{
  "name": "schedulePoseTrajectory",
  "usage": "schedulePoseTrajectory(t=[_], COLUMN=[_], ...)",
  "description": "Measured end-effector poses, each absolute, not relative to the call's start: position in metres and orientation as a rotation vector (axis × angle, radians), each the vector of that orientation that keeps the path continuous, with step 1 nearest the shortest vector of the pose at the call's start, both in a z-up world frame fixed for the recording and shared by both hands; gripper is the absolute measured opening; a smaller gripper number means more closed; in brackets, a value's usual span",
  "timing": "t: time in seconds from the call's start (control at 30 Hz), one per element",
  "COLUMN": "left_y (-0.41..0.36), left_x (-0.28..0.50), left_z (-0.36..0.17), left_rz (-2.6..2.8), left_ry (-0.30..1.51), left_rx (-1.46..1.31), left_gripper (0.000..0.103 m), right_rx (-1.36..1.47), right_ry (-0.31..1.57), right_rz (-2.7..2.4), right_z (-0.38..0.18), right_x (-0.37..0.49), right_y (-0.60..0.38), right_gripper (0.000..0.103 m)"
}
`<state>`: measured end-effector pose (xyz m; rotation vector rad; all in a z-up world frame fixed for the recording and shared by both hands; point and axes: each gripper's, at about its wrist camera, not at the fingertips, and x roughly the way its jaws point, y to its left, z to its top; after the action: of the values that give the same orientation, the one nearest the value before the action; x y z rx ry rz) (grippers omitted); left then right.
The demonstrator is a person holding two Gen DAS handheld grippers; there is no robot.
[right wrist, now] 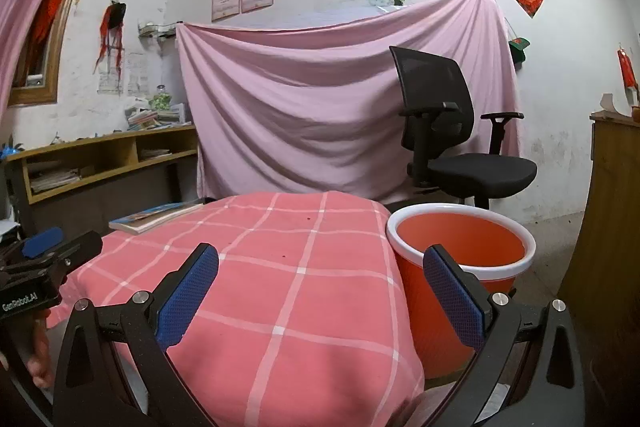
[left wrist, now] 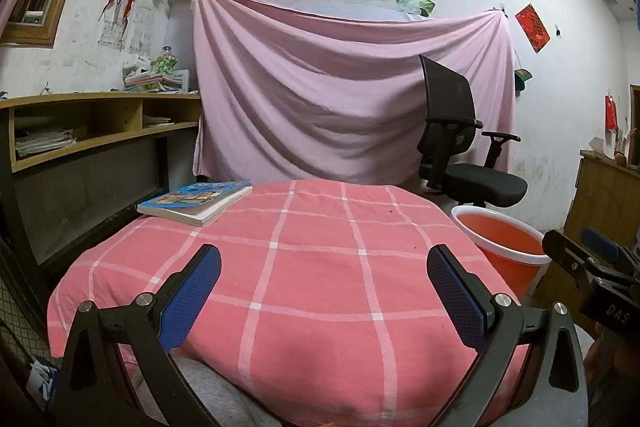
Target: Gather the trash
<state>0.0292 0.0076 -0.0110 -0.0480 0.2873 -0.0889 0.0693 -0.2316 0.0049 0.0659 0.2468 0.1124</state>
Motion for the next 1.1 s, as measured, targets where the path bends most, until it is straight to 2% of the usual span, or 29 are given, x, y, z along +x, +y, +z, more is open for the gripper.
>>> schedulePoseTrajectory(t=[1.1], left_y=[0.0096], left_x=[0.0308], left_z=[-0.0113], left_rz=[-0.09], left_ry=[0.288], left_rx=[-0.045], left_gripper=[0.101], right_rx=[0.065], right_ry=[0.25], right_rz=[0.113], right_z=[0.0057], right_x=[0.0696], right_y=[-0.2312], right_gripper=[0.103])
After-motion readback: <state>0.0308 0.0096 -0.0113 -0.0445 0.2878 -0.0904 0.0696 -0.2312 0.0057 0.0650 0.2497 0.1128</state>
